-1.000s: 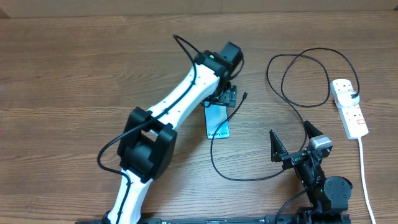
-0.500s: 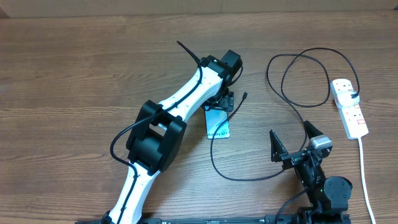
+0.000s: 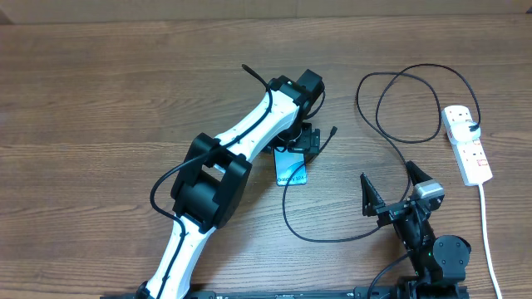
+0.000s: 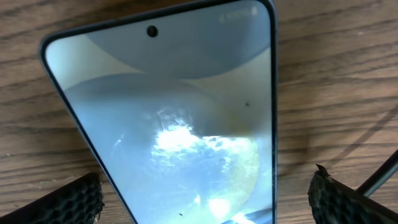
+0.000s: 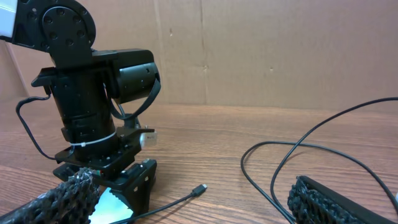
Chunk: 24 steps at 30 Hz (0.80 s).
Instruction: Plug charger to phone and switch on socket
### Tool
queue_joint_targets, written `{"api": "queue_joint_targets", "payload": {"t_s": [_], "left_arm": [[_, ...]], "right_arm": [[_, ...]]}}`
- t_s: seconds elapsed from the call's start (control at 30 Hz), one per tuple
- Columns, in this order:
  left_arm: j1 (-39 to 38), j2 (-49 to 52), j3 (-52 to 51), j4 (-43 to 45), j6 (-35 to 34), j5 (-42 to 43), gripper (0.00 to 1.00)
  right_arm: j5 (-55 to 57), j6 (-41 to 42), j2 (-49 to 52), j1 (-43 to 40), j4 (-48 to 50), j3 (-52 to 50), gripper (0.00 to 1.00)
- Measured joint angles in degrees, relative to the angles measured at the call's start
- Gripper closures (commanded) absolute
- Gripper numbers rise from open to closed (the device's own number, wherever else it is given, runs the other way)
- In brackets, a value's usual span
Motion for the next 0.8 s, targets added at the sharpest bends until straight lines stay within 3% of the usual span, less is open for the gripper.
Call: {"api": "queue_joint_targets", "payload": {"t_s": [0.5,0.8], "left_arm": [[-2.3,-0.8,-3.3,3.2,-1.3,-5.3,0.0],[-2.3,-1.4,-3.4,-0.3,1.6,-11.1,0.0]], "right_arm": [[0.0,0.0,0.0,0.0,0.0,0.0,0.0],[0.0,0.0,0.0,0.0,0.0,0.0,0.0]]}}
